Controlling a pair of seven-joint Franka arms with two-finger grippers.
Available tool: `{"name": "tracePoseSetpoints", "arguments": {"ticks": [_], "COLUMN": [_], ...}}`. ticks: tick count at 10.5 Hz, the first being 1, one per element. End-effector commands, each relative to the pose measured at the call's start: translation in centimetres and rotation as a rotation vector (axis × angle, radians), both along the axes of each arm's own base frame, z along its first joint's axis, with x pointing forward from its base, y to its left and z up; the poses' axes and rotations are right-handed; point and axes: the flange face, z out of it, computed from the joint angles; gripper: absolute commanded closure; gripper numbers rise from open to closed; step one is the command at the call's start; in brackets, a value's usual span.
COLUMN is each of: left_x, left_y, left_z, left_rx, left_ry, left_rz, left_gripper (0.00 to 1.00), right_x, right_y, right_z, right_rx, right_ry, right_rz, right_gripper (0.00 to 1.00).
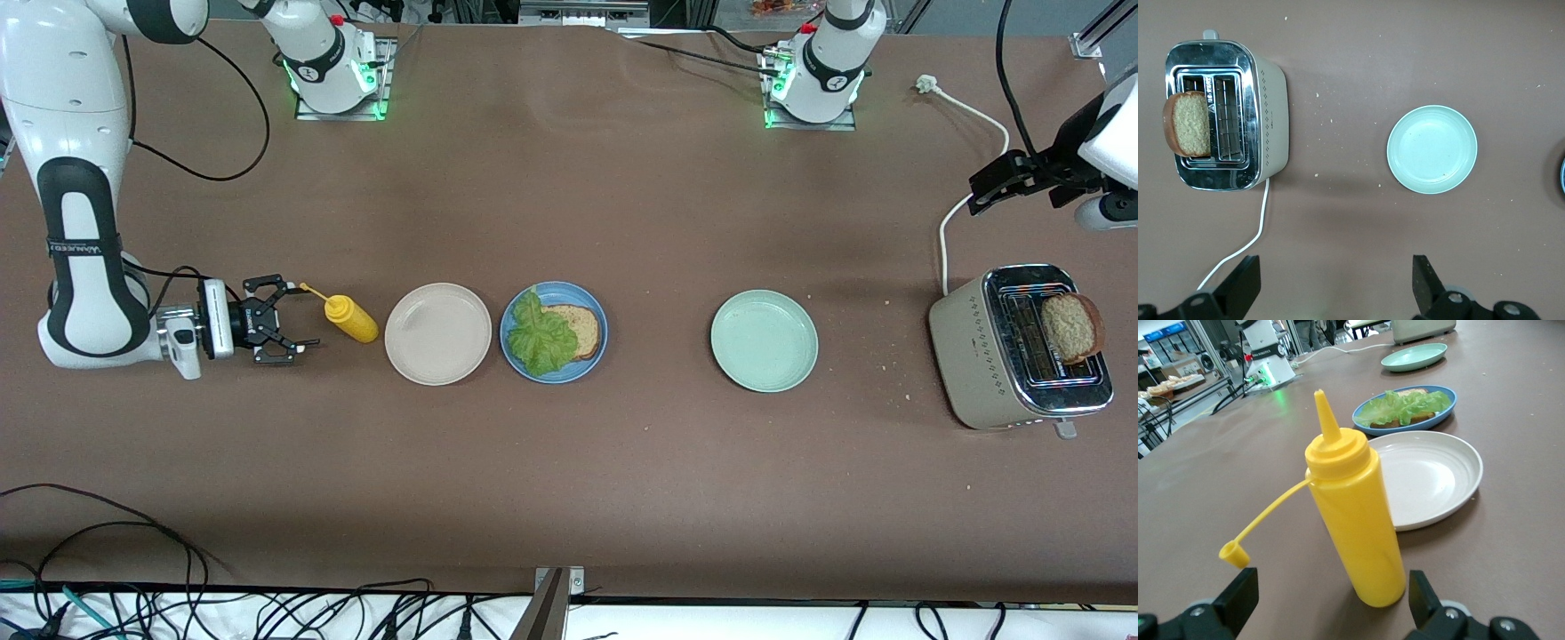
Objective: Make sandwich in blue plate with both arms
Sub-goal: 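Move the right gripper back and grasp the yellow squeeze bottle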
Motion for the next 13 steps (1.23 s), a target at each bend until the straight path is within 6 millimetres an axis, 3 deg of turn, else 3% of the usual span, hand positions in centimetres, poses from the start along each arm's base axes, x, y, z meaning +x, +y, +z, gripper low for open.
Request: {"name": "tracePoseSetpoints", "arguments": {"ticks": [1,3,7,8,9,10,13], "left_x": [-0.2,-0.2,-0.2,-0.2,-0.2,-0.2,-0.2], "left_y": [0.2,0.2,0.2,0.2,0.2,0.2,0.2], "left_z": [0.3,0.3,0.3,0.3,0.3,0.3,0.3], "left_rx": [0.035,0.035,0.035,0.035,0.035,0.035,0.035], "left_ry": [-0.002,-0.002,-0.002,-0.002,-0.002,-0.002,-0.002], "left_rz": [-0.002,-0.002,-0.002,-0.002,-0.002,-0.002,-0.002], "left_gripper": [0.0,0.0,0.0,0.0,0.0,0.0,0.0], "right_x": [0.3,0.2,0.6,0.6,0.6,0.6,0.9], "right_y": [1.1,2.1,4.4,4.5,4.5,4.5,4.7], "right_z": [-1.3,-2.5,-2.9,-2.8,-2.9,-2.9,-2.0], "right_rx": [0.084,0.109,0.169,0.173,0.172,0.168,0.133], "right_ry": [-0.019,-0.022,-0.043,-0.051,-0.05,-0.049,0.01], "right_rz": [0.009,0.013,0.01,0.014,0.017,0.018,-0.001], "right_gripper": [0.0,0.0,0.0,0.21,0.58,0.82,0.92]}}
